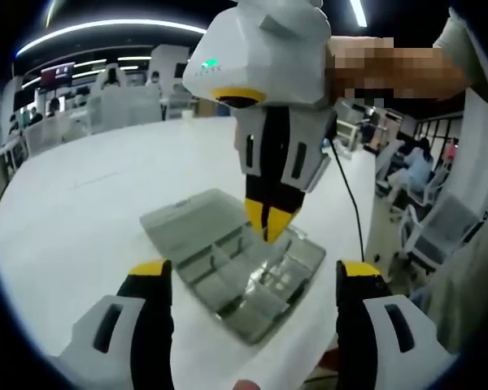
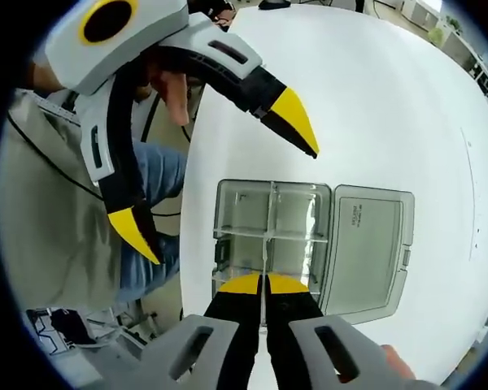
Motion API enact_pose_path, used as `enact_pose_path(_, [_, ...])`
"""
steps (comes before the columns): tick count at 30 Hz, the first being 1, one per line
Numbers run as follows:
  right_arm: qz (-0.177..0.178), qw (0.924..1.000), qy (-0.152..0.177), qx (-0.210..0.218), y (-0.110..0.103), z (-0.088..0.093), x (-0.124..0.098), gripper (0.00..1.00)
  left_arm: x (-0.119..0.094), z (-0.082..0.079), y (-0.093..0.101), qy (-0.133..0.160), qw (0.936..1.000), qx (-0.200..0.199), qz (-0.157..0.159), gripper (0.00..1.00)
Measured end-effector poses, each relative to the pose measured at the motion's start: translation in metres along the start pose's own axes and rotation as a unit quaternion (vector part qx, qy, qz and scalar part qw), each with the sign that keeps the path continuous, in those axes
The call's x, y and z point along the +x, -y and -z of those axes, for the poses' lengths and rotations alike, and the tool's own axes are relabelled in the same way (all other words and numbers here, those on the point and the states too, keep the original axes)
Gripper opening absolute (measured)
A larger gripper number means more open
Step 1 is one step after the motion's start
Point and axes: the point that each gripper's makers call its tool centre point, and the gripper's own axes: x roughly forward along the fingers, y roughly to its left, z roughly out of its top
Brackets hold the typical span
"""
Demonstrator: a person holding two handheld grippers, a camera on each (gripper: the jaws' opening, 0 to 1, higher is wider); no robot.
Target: Insert the divider into the dual guide fixture by aligning both edges with the guide slots and pushing it downward to the bottom, including one-sided entry, uneven engagement, binding, and posture correction.
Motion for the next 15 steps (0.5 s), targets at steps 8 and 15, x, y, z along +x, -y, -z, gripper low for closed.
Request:
enact_pose_path(8, [0.001, 1.0000, -0.002, 0.003, 0.0003, 0.0017, -0.0022, 0.00, -0.0006, 0.0006, -0.0002, 0.000, 1.0000, -0.003, -0.001, 0.80])
enact_pose_path(15, [-0.001, 1.0000, -0.004, 0.003, -0.0001, 0.0033, -0.0024, 0.00, -0.0008, -0.0013, -0.0005, 0.003, 1.0000, -0.004, -0.001, 0.80])
